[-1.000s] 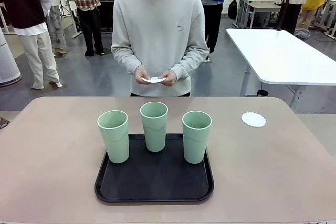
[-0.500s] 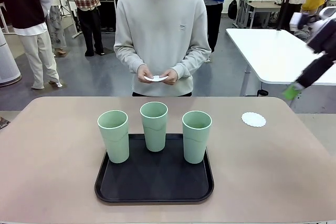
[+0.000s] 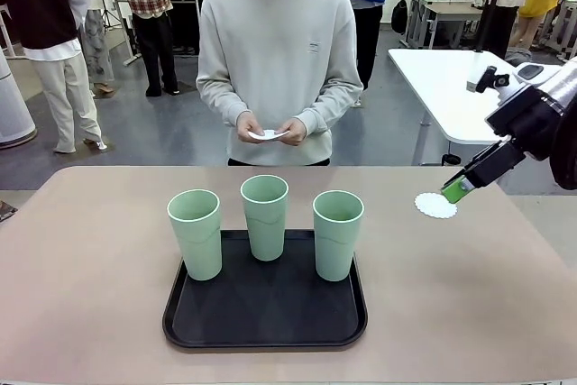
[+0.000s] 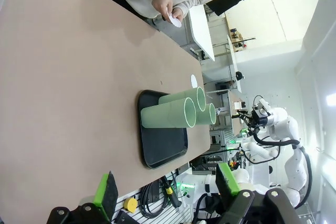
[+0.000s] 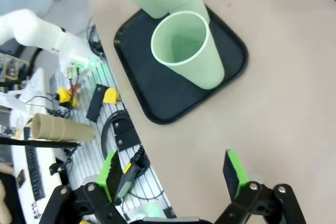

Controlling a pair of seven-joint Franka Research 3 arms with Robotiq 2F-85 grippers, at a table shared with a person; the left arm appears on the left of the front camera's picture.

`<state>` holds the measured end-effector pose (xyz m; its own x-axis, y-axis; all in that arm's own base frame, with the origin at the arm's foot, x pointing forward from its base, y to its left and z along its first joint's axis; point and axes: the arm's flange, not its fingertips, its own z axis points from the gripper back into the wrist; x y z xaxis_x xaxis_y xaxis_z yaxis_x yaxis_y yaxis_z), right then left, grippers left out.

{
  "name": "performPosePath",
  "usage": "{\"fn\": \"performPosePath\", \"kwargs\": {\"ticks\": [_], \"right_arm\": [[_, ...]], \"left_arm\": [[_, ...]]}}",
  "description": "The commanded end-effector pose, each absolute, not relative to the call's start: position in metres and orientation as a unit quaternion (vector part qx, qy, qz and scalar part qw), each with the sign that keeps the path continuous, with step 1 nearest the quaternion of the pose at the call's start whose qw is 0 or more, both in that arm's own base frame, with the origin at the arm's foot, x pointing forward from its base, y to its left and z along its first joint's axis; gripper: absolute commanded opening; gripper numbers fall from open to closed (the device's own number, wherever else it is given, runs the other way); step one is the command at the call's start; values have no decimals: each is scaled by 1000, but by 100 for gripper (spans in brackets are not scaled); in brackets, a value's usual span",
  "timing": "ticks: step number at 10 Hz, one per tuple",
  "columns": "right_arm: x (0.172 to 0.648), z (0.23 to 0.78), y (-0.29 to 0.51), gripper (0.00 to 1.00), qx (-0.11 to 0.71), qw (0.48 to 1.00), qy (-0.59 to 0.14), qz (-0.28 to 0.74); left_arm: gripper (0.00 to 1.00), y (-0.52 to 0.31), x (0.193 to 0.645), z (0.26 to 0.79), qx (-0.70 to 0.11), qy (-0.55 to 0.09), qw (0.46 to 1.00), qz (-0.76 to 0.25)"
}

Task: Place coasters on the table and set cups on them.
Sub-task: Pick up one Reusable plastic cup and place it on a coaster set by the human.

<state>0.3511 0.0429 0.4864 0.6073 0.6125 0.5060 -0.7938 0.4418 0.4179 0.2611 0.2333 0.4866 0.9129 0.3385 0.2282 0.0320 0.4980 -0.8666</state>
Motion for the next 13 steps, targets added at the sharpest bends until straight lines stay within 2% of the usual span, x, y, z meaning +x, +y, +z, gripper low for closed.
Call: {"fn": "performPosePath", "kwargs": {"ticks": [1, 5, 6, 7, 8, 10, 13], "right_arm": [[352, 499, 41, 100, 330, 836, -135, 417], [351, 495, 42, 100, 325, 834, -140, 423], [349, 487, 46, 100, 328, 749, -228, 528], [355, 468, 50, 100, 360, 679, -299, 566], [365, 444, 51, 100, 389, 632, -325, 587], [375, 403, 56, 100, 410, 564, -393, 599], [371, 364, 56, 100, 421, 525, -433, 600]], "left_arm": [[100, 233, 259, 488, -498, -190, 841, 89], [100, 233, 259, 488, -498, -190, 841, 89], [100, 233, 259, 488, -498, -190, 841, 89], [100, 233, 259, 488, -498, -190, 841, 89], [100, 233, 259, 488, -498, -190, 841, 89], [100, 233, 259, 488, -498, -190, 841, 89], [100, 233, 259, 488, -498, -190, 841, 89]]}}
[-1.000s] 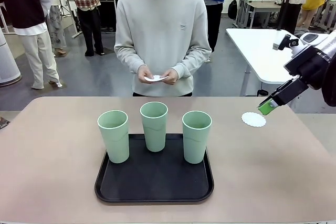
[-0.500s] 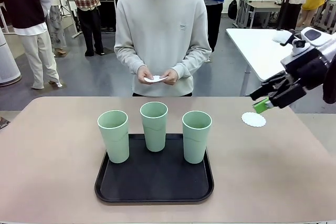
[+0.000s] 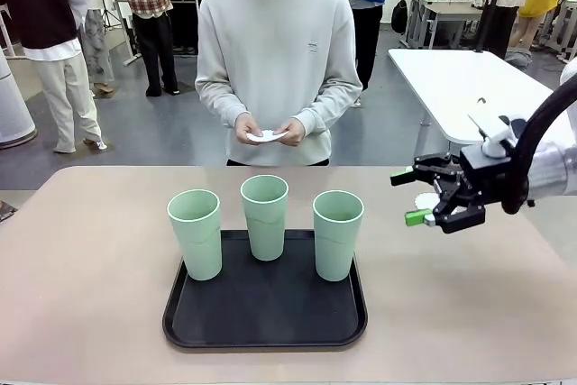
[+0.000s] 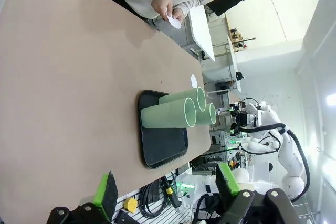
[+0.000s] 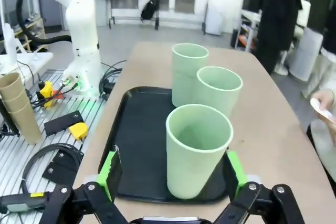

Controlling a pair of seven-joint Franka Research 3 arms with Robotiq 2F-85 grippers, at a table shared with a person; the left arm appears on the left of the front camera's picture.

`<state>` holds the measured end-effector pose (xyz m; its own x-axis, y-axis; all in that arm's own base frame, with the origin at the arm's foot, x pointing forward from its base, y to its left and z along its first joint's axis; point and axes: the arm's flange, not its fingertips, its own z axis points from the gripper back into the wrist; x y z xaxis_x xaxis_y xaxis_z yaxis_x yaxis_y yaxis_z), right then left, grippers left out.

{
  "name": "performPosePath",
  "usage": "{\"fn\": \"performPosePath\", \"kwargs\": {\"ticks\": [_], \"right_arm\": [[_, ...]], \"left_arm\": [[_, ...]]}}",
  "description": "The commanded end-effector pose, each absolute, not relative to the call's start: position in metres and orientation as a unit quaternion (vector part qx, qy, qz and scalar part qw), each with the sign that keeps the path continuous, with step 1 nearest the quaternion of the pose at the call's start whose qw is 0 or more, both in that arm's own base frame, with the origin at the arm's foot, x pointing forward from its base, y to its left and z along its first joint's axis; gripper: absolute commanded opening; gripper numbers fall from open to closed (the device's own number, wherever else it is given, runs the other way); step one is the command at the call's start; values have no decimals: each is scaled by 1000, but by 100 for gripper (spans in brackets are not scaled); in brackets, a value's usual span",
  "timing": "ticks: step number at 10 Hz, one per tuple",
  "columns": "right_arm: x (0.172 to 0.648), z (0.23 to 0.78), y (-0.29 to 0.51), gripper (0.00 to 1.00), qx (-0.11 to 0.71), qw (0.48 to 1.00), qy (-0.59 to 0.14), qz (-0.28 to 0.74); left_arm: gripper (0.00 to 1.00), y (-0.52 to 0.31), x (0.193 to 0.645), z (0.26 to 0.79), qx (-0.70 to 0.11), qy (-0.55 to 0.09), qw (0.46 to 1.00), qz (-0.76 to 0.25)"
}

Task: Place coasters on the table and set cups on them.
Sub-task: Pick up one Reusable plastic cup and place it on a coaster set by the human.

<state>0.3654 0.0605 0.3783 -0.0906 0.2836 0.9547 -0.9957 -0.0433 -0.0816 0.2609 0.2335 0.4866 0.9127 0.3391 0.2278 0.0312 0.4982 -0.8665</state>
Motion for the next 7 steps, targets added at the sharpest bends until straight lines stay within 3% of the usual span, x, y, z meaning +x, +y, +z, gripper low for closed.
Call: {"fn": "performPosePath", "kwargs": {"ticks": [1, 3, 7], "right_arm": [[374, 353, 53, 100, 419, 544, -440, 579], [379, 337, 53, 100, 411, 598, -431, 536], [376, 331, 54, 100, 424, 605, -408, 537]], "left_arm": [[100, 233, 259, 488, -498, -190, 841, 89], [100, 233, 259, 488, -498, -190, 841, 89], [100, 233, 259, 488, -498, -190, 841, 89]]}}
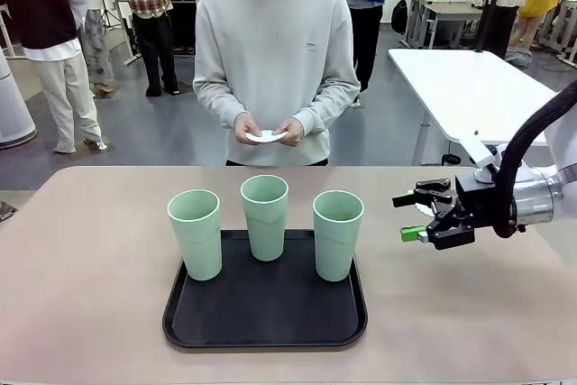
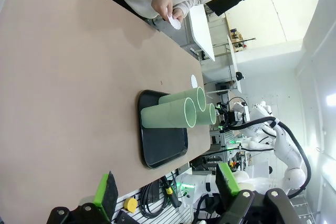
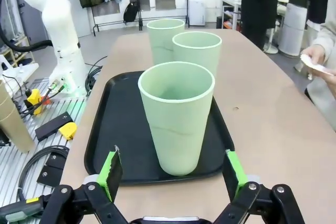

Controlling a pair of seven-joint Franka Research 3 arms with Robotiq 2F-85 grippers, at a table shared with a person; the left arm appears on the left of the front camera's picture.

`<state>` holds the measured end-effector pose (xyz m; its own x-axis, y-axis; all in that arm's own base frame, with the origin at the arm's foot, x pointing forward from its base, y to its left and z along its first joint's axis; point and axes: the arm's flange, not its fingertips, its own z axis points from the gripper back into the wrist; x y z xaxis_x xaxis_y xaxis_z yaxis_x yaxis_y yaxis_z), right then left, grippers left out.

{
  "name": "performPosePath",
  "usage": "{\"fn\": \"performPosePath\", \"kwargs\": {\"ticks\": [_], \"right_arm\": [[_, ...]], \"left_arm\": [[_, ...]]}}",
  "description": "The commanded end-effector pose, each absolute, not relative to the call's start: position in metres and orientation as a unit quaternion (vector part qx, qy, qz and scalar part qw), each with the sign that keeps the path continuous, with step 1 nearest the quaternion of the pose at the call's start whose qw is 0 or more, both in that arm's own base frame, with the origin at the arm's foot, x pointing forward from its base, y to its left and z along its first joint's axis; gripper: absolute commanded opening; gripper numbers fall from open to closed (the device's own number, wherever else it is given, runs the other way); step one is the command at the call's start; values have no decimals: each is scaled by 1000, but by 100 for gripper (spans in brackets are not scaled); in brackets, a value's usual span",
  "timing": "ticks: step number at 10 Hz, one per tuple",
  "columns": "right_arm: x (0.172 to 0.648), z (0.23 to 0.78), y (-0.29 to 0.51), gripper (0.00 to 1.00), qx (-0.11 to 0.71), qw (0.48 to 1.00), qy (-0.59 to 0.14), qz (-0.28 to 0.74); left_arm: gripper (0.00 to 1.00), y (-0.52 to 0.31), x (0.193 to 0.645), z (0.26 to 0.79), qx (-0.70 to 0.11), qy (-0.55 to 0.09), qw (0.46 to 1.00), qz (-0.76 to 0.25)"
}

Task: Place coasters on the table and set cups on them.
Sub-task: Pick up one Reusable plastic cup and place it on a coaster set by the human.

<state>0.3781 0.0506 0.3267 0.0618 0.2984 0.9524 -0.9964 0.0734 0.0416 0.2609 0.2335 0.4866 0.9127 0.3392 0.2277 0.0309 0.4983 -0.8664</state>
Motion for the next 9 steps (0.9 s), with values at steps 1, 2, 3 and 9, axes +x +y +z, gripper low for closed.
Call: {"fn": "performPosePath", "kwargs": {"ticks": [1, 2, 3, 9], "right_arm": [[379, 327, 46, 100, 411, 599, -427, 539], [379, 327, 46, 100, 411, 599, -427, 539], [379, 327, 46, 100, 411, 599, -427, 539], [397, 281, 61, 100, 424, 608, -430, 516]], "left_arm": [[100, 233, 259, 488, -498, -190, 841, 89], [100, 233, 259, 488, -498, -190, 841, 89], [100, 233, 259, 488, -498, -190, 841, 89], [100, 233, 259, 488, -498, -190, 841, 89]]}}
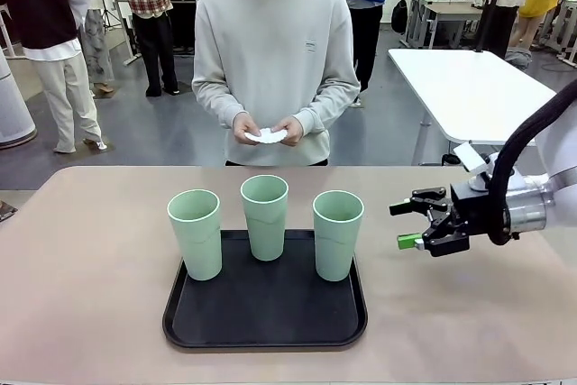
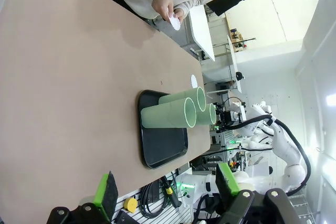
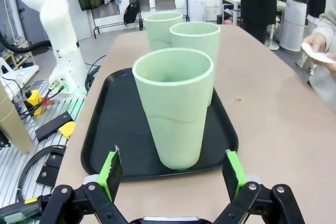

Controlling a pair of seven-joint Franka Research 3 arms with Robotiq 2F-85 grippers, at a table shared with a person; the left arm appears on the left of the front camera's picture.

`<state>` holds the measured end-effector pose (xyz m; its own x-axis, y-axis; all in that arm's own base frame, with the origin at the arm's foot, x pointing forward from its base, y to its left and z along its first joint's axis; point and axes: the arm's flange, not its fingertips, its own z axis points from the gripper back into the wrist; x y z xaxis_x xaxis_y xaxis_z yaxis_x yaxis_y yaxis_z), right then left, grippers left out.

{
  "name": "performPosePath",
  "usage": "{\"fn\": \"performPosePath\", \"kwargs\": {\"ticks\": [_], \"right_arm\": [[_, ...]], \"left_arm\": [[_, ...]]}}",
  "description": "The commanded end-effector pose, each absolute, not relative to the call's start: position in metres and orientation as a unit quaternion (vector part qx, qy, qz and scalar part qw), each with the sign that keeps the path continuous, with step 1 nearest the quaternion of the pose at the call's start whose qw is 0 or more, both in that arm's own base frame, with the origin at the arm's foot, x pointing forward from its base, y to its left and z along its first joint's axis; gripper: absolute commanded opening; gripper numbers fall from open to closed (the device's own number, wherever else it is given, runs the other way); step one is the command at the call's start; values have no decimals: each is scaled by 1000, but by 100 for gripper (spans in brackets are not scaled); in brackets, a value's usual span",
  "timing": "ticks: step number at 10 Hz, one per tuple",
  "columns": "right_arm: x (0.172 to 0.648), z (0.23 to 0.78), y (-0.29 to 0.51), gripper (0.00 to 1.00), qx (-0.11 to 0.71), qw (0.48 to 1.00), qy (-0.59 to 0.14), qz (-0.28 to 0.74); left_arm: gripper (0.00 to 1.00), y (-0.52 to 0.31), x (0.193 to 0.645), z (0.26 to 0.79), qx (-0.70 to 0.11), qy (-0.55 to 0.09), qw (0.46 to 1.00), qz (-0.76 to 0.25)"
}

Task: Place coasters on the table and set cups on them.
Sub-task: Pick up one Reusable plastic cup and place it on a coaster set by the human.

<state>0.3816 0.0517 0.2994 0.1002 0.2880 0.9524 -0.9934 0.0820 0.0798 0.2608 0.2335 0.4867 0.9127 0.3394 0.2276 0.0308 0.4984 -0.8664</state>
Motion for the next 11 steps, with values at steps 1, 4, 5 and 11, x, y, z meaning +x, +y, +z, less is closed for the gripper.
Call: {"fn": "performPosePath", "kwargs": {"ticks": [1, 4, 5, 11], "right_arm": [[401, 272, 65, 100, 417, 613, -433, 513], [409, 251, 81, 100, 436, 594, -429, 521], [412, 246, 86, 100, 441, 590, -424, 526], [416, 232, 111, 100, 439, 591, -419, 531]], "left_arm": [[100, 233, 259, 488, -498, -190, 841, 89], [100, 233, 259, 488, -498, -190, 841, 89], [100, 233, 259, 488, -498, -190, 841, 89], [100, 233, 259, 488, -498, -190, 841, 89]]}}
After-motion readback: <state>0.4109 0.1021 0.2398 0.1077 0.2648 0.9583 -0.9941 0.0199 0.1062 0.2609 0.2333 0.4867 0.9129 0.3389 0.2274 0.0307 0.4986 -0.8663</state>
